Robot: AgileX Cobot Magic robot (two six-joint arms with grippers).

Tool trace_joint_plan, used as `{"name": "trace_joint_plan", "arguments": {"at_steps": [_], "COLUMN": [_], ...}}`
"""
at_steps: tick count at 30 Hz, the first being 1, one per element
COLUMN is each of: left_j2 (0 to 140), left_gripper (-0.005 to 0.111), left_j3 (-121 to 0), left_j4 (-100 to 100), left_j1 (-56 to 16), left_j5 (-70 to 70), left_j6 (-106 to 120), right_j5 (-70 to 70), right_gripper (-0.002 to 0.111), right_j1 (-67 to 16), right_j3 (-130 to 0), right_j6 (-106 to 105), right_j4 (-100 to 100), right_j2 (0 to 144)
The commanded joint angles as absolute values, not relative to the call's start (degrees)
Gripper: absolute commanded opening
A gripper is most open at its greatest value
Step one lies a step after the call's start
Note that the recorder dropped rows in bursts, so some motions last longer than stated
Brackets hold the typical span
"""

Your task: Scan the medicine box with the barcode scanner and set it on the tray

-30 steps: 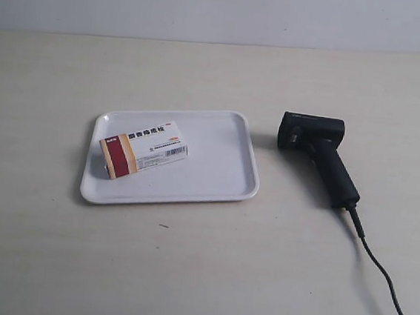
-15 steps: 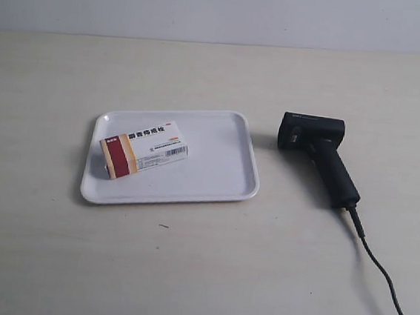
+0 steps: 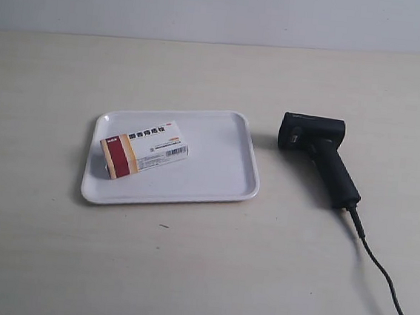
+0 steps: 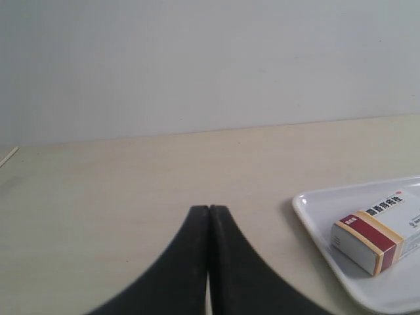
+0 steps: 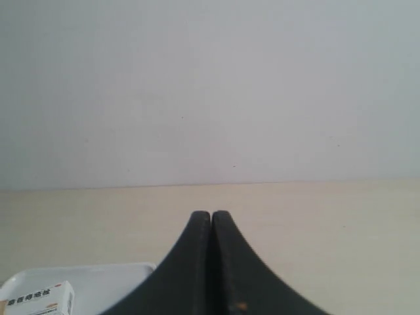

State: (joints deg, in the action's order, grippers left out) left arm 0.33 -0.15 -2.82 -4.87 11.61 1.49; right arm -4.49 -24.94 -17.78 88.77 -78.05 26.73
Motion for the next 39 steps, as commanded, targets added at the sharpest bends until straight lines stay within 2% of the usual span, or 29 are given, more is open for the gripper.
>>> {"name": "trace_joint_plan", "arguments": {"at_steps": [1,4,7,11,13,20,25,39], "left_j2": [0.0,0.0,0.0,0.0,0.0,0.0,0.0,0.0], "left_gripper": [0.0,0.0,0.0,0.0,0.0,0.0,0.0,0.0], "left_j3": [0.0,0.0,0.0,0.0,0.0,0.0,0.0,0.0], "left_j4": [-2.53,-2.53,-2.53,-2.53,-2.53,-2.53,-2.53,-2.53], "left_j1": [-4.86,-4.76,-4.76,-4.76,-4.76,-4.76,-4.76,-4.76], "left_j5": [11.85,11.85,11.85,11.85,11.85,11.85,11.85,11.85], "left_j6": [1.64,1.64,1.64,1.64,1.64,1.64,1.64,1.64], "right_j5": [-5.81,-8.37,-12.3,-10.26,-9.71,-8.02,-7.66,-7.64], "right_gripper": [0.0,0.0,0.0,0.0,0.0,0.0,0.0,0.0], "right_j1": [-25.03,-25.03,-24.89,-24.89,-24.89,-24.89,-24.89,-24.89], "right_j3": [-17.04,-16.33,-15.03,-10.8,-8.09,-0.49,0.0,0.0], "right_j6": [88.46,79.59,46.92,0.0,-12.85,-5.32,4.21,0.32], "right_j4": [-66.43,-52.58,-28.36,7.91,17.08,11.13,3.87,6.2], "right_j2": [25.96,24.16,21.12,14.93,11.42,2.99,0.66,0.66]}}
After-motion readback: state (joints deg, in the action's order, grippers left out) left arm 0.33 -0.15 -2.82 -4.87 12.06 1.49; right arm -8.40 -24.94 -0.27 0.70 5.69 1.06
